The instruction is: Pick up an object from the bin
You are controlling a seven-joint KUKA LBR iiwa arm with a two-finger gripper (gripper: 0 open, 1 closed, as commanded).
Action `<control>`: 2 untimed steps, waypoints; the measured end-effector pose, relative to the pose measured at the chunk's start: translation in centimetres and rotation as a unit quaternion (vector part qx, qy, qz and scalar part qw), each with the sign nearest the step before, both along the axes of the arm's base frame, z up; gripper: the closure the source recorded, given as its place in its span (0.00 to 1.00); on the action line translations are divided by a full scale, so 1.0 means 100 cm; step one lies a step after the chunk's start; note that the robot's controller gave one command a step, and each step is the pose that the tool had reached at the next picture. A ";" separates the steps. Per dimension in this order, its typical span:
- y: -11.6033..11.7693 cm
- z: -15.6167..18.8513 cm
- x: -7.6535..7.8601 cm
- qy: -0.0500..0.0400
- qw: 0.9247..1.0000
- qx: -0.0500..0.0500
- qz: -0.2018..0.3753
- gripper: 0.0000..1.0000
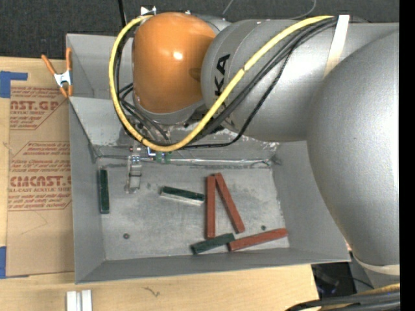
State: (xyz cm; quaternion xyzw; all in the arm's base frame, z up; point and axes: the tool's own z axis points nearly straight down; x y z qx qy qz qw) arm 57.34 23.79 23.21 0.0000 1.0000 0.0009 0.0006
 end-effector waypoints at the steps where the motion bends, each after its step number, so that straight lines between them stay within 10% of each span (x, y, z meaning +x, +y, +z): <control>1: -0.116 -0.075 -0.039 0.004 0.999 -0.003 -0.045 0.00; 2: -0.136 -0.167 -0.024 0.004 0.997 -0.001 -0.077 0.00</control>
Offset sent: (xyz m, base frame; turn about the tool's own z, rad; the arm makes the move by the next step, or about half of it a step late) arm -0.0369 -0.1119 -0.0718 0.0846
